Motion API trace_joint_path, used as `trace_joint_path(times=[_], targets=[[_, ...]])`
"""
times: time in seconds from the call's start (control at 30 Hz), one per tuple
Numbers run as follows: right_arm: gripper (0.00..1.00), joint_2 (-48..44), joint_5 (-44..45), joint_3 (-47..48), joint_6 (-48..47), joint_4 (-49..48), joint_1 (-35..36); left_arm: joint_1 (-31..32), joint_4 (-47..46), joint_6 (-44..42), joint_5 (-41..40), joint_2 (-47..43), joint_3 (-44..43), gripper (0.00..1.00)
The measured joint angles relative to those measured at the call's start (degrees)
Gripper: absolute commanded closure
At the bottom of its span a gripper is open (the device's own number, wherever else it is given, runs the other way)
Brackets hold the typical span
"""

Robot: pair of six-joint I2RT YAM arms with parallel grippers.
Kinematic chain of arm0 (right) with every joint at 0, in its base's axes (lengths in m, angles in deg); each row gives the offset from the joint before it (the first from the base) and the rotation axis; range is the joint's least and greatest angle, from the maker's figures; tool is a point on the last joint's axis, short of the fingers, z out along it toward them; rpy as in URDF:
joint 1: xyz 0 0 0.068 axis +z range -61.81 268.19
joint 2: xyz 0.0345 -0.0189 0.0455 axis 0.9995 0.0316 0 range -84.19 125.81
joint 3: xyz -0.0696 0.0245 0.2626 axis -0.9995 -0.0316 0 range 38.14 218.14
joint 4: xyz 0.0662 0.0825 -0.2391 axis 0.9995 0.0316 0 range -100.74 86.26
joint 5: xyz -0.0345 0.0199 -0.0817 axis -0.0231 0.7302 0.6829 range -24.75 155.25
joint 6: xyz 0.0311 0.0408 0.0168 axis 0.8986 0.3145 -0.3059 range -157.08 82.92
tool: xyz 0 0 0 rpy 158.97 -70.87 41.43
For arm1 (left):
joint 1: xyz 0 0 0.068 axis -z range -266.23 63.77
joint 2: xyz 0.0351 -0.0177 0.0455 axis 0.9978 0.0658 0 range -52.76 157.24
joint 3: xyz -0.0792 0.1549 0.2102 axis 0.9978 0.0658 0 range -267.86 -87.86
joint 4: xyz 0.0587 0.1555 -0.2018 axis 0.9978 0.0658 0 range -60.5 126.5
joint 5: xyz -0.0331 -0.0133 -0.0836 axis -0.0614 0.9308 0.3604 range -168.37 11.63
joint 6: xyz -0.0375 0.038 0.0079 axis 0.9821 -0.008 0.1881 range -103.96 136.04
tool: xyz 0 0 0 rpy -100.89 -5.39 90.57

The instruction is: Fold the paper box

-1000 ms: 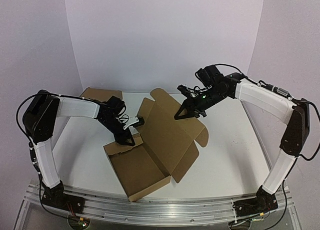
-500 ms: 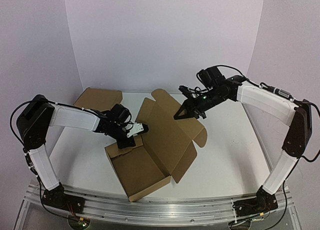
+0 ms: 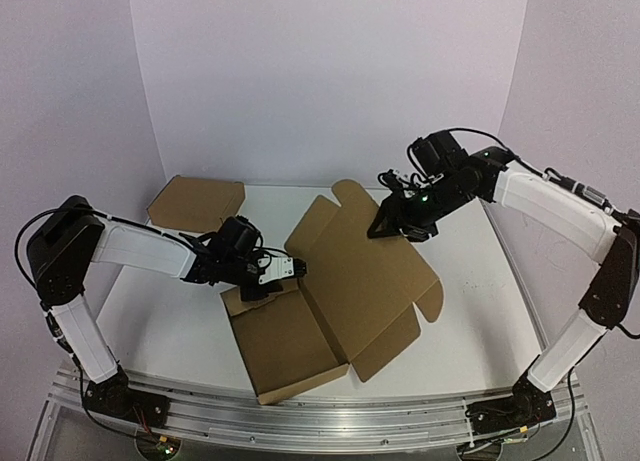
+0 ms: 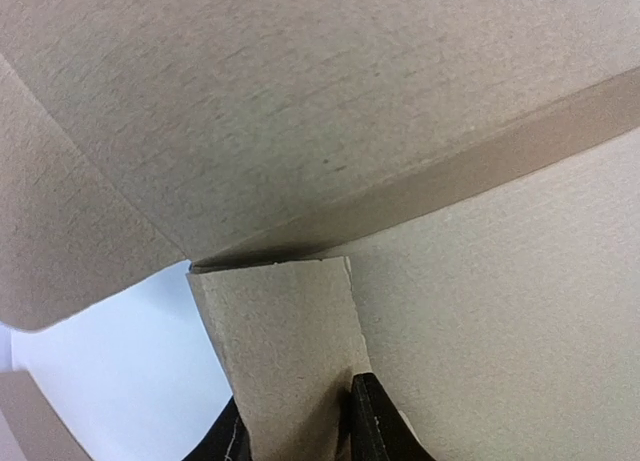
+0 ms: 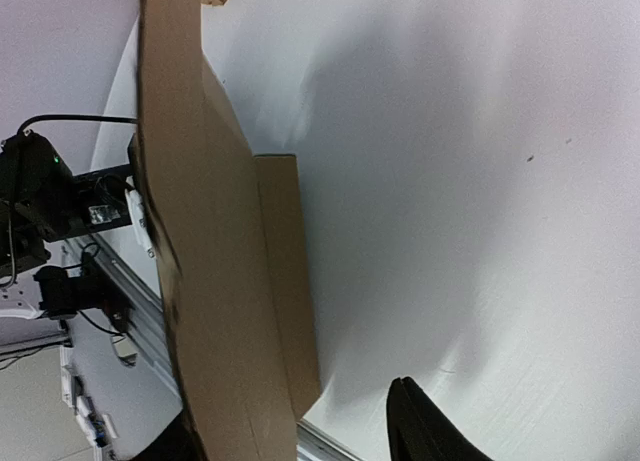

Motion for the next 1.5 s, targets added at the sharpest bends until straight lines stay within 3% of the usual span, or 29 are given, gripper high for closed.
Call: trace_joint_path(times=[0.23,0.3,0.5,0.63,0.8,1.0,1.17,1.33,1.5], targets=[[0.20,-0.28,10.35,24.33,-13.66,10.14,-0.04,0.09,-2.04,-6.56,7.97,-0.40,-0.73,0.97],[0.20,-0.37,11.50,30.69,-17.07,10.31,-0.09,0.09,-1.54,-8.60,10.06,-0.28,-1.68,0.96],[0.31,3.28,9.25,41.33,-23.56,9.59,1.39,0.42,0.85,-13.34,15.36,2.04,-5.28,0.94],[0.45,6.31,-1.85,36.21,-20.39,1.27,5.58,0.75,3.39,-14.50,17.45,4.32,-7.62,0.94],[0.54,12.48,-12.97,27.07,-12.39,-7.26,10.18,1.33,5.52,-15.19,18.49,6.54,-8.89,0.94],[0.67,13.66,-12.85,16.53,-2.62,-8.61,9.05,1.23,2.68,-15.19,18.42,6.48,-7.16,0.93],[0.69,14.26,-11.08,12.16,2.51,-9.56,7.55,1.21,-0.21,-15.92,18.31,5.97,-5.52,0.93],[0.69,17.35,-9.13,11.95,0.21,-8.48,6.86,1.21,-1.78,-17.16,18.23,5.37,-4.48,0.92],[0.67,23.26,-8.24,12.99,-8.57,-6.43,6.92,1.19,-2.61,-17.40,18.25,5.37,-4.21,0.92]])
